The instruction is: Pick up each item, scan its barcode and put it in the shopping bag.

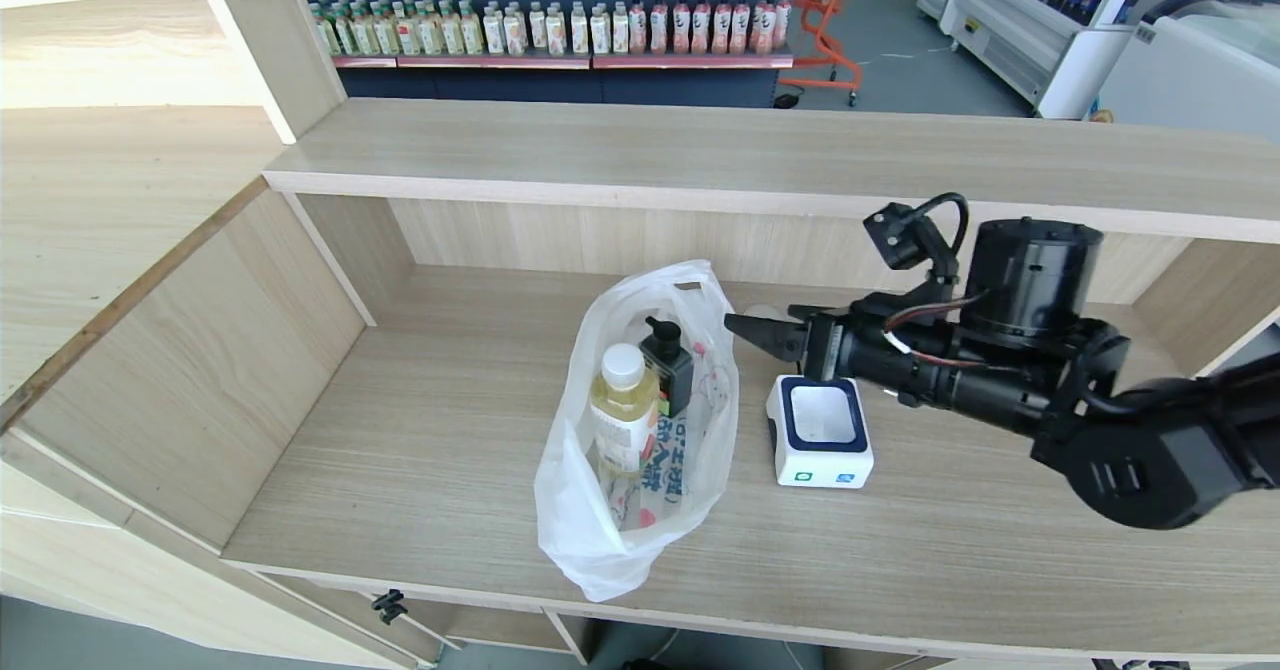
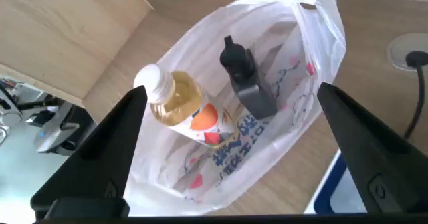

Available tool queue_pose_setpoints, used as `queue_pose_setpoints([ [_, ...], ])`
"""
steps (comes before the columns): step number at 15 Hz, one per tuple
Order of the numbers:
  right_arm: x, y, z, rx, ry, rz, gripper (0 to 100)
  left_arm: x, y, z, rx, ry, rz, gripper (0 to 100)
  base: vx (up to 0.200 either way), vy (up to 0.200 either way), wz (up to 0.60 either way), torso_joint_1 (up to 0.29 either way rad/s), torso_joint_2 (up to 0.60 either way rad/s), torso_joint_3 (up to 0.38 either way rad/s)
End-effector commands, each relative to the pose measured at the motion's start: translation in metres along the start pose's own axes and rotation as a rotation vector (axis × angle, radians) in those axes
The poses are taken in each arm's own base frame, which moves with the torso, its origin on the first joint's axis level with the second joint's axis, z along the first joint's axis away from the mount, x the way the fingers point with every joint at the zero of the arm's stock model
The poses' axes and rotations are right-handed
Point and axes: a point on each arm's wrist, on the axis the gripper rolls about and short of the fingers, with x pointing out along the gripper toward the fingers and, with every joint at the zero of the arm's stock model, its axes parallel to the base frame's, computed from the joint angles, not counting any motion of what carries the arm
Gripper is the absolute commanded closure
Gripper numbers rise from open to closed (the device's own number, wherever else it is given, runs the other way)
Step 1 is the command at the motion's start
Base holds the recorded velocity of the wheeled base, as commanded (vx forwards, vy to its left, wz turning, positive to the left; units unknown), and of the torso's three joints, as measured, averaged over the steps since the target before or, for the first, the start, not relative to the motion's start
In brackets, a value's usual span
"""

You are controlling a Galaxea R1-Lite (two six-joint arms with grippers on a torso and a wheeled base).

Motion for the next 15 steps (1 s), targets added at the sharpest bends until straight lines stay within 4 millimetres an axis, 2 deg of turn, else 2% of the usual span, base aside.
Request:
queue_pose_setpoints([
  [1,-0.162,0.011,-0.020,-0.085,0.002,-0.192,0,0.000,0.000,0.000,0.000,0.000,0.001,0,0.000,0.000,0.00,0.000,0.00,0.000],
  [3,-0.236,0.029,-0.061,-0.068,0.072,-0.395,0,0.000,0.000,0.000,0.000,0.000,-0.001,0,0.000,0.000,0.00,0.000,0.00,0.000],
  [4,-0.246,0.032,-0.071,-0.067,0.088,-0.445,0,0.000,0.000,0.000,0.000,0.000,0.001,0,0.000,0.000,0.00,0.000,0.00,0.000],
  [5,-0.288,0.046,-0.126,-0.069,0.105,-0.680,0,0.000,0.000,0.000,0.000,0.000,0.001,0,0.000,0.000,0.00,0.000,0.00,0.000],
  [6,-0.301,0.054,-0.135,-0.091,0.023,-0.731,0,0.000,0.000,0.000,0.000,0.000,0.001,0,0.000,0.000,0.00,0.000,0.00,0.000],
  [9,-0.318,0.066,-0.156,-0.128,-0.067,-0.701,0,0.000,0.000,0.000,0.000,0.000,0.001,0,0.000,0.000,0.00,0.000,0.00,0.000],
  [12,-0.324,0.072,-0.161,-0.179,-0.174,-0.750,0,0.000,0.000,0.000,0.000,0.000,0.001,0,0.000,0.000,0.00,0.000,0.00,0.000],
  [15,-0.324,0.072,-0.161,-0.176,-0.180,-0.750,0,0.000,0.000,0.000,0.000,0.000,0.001,0,0.000,0.000,0.00,0.000,0.00,0.000],
])
